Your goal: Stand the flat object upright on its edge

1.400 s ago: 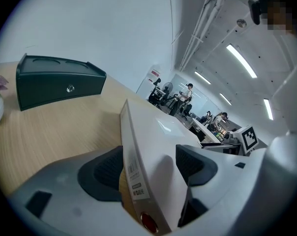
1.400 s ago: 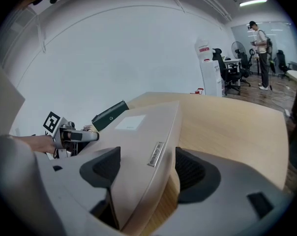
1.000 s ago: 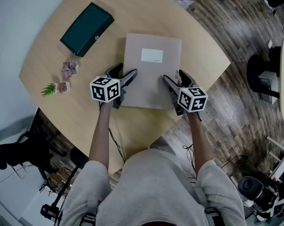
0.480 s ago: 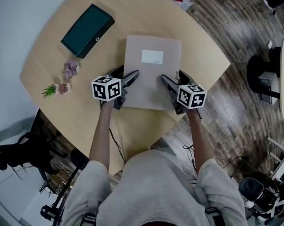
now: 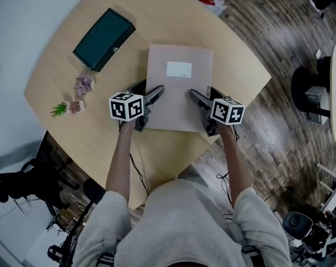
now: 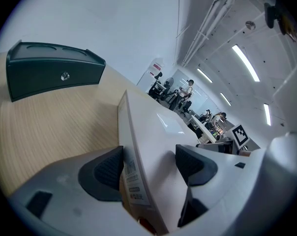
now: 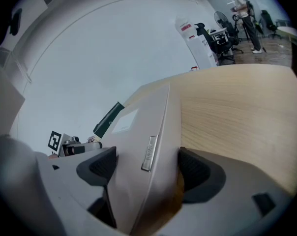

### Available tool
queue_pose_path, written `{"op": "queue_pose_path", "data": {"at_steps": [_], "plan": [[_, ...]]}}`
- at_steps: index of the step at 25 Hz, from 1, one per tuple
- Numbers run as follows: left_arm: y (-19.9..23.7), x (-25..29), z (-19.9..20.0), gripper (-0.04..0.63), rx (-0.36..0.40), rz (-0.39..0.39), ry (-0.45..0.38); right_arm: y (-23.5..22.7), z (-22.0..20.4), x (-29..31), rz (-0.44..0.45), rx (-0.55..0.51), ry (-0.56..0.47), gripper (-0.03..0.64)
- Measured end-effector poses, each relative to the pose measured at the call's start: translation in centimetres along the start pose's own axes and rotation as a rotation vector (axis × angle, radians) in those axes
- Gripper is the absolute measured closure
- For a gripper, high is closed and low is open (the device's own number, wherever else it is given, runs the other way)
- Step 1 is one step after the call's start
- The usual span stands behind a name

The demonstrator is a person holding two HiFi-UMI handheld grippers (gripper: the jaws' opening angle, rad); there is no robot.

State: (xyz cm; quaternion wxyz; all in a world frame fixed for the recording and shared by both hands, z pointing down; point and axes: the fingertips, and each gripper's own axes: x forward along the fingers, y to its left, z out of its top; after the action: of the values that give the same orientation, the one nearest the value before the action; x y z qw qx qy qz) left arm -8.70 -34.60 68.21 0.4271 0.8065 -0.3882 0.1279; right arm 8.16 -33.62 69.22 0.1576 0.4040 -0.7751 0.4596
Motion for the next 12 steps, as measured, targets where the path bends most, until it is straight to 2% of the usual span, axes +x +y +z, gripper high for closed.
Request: {"op": "queue_pose_path", "data": {"at_steps": [12], "plan": [[0.16,0.04,0.03,0.284,-0.001,0.004,-0.001,-0.07,-0.01,0.23,0.006,0.009,0.000,0.213]]}}
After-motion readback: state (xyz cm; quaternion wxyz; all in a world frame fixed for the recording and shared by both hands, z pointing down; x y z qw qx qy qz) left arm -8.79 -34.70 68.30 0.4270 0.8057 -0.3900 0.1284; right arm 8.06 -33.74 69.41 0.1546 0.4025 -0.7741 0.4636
